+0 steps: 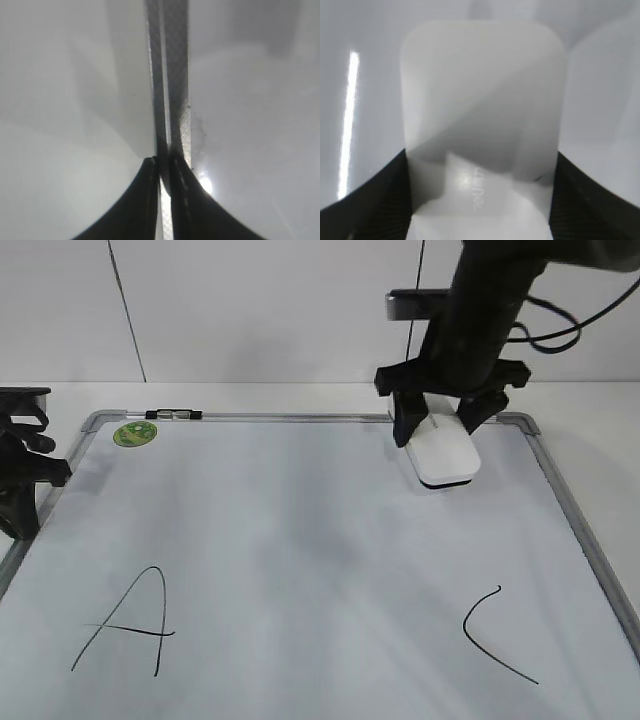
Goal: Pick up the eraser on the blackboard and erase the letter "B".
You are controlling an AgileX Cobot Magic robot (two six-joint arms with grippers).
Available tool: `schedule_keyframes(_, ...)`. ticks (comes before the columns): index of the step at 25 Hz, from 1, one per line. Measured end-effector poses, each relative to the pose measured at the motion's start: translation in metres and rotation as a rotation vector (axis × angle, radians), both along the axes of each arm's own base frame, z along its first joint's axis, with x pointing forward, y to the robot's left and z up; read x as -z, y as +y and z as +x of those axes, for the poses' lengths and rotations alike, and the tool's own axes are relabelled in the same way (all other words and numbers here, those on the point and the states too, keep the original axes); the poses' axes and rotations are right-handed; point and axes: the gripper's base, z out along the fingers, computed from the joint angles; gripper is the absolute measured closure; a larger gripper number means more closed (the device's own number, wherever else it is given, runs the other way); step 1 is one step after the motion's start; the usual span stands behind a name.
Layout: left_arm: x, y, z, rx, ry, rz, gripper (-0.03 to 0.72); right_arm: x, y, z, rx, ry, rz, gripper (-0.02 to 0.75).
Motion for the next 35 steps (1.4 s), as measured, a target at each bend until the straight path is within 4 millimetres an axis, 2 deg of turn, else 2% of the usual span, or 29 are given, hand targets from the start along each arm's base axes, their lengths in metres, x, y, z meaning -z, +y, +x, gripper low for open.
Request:
schedule_keyframes(2,0.000,0.000,0.000,0.000,0.002,0.000,0.655,-0.017,-0.013,-0.006,0.019,-0.014,0.037,0.209)
schedule_keyframes(6,0.000,0.000,0.000,0.000,0.005,0.000,0.655,-0.028,-0.038,-0.023,0.049,0.008,0.075,0.209)
schedule_keyframes(9,0.000,0.000,0.000,0.000,0.005,0.000,0.655,-0.023,-0.063,-0.037,0.075,0.052,0.073,0.209)
schedule_keyframes(11,0.000,0.000,0.000,0.000,0.005,0.000,0.655,-0.014,-0.082,-0.046,0.103,0.091,0.064,0.209)
schedule_keyframes(15,0.000,0.000,-0.001,0.000,0.007,0.000,0.655,0.004,-0.107,-0.064,0.128,0.133,0.053,0.210)
schedule_keyframes(19,0.000,0.000,-0.001,0.000,0.007,0.000,0.655,0.017,-0.115,-0.069,0.137,0.129,0.046,0.209)
schedule_keyframes(23,0.000,0.000,-0.001,0.000,0.007,0.000,0.655,0.021,-0.117,-0.065,0.129,0.088,0.021,0.209)
schedule_keyframes(29,0.000,0.000,-0.001,0.000,0.007,0.000,0.655,0.040,-0.117,-0.059,0.128,0.128,0.007,0.210)
schedule_keyframes(35,0.000,0.000,-0.001,0.000,0.008,0.000,0.655,0.044,-0.117,-0.055,0.140,0.109,0.010,0.210)
